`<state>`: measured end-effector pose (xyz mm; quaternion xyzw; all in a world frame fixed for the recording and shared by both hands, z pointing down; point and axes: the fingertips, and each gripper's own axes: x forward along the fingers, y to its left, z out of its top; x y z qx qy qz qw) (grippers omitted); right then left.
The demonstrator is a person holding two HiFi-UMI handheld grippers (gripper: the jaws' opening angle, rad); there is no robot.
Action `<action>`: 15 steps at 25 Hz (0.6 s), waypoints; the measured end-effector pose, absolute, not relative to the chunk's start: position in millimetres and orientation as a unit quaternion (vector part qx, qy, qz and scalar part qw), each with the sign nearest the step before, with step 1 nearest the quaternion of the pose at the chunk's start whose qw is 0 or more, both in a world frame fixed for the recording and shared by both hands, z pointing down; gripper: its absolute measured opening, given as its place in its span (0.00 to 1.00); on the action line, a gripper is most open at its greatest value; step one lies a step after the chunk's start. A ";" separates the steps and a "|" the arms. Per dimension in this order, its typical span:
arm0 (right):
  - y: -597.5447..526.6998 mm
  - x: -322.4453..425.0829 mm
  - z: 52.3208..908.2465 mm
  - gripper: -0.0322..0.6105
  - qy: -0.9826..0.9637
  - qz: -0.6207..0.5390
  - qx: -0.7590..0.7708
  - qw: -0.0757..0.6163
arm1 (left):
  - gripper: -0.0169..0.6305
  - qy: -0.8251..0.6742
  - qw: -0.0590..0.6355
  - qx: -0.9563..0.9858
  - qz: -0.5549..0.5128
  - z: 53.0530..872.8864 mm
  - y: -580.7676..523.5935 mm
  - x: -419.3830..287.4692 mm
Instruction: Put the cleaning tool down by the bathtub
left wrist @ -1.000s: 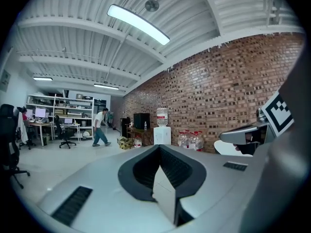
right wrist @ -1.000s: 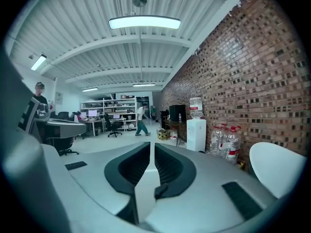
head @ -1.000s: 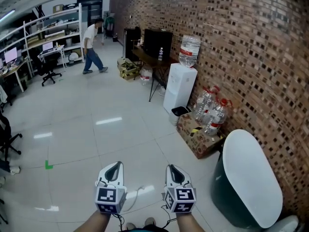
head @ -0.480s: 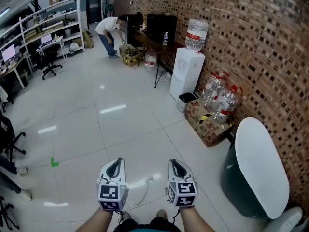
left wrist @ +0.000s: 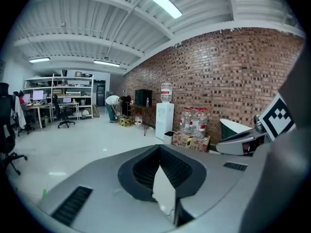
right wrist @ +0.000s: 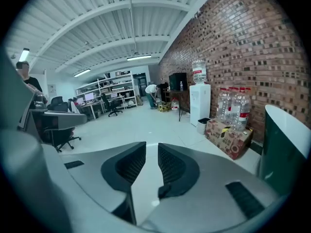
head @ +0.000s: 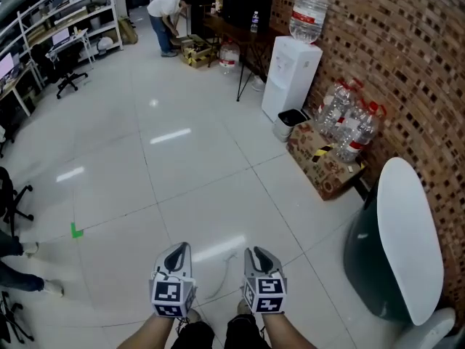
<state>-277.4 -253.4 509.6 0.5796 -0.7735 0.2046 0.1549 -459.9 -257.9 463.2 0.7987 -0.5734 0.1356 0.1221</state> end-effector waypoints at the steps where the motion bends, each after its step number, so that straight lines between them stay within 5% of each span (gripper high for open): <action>1: -259.3 -278.0 530.1 0.21 -0.771 0.209 0.581 0.157 | 0.03 -0.572 0.124 0.799 0.138 482.3 -264.8 -459.7; 15: -294.2 -294.5 825.6 0.24 -0.738 0.291 0.564 0.229 | 0.03 -0.547 0.164 0.801 0.179 743.3 -316.8 -459.5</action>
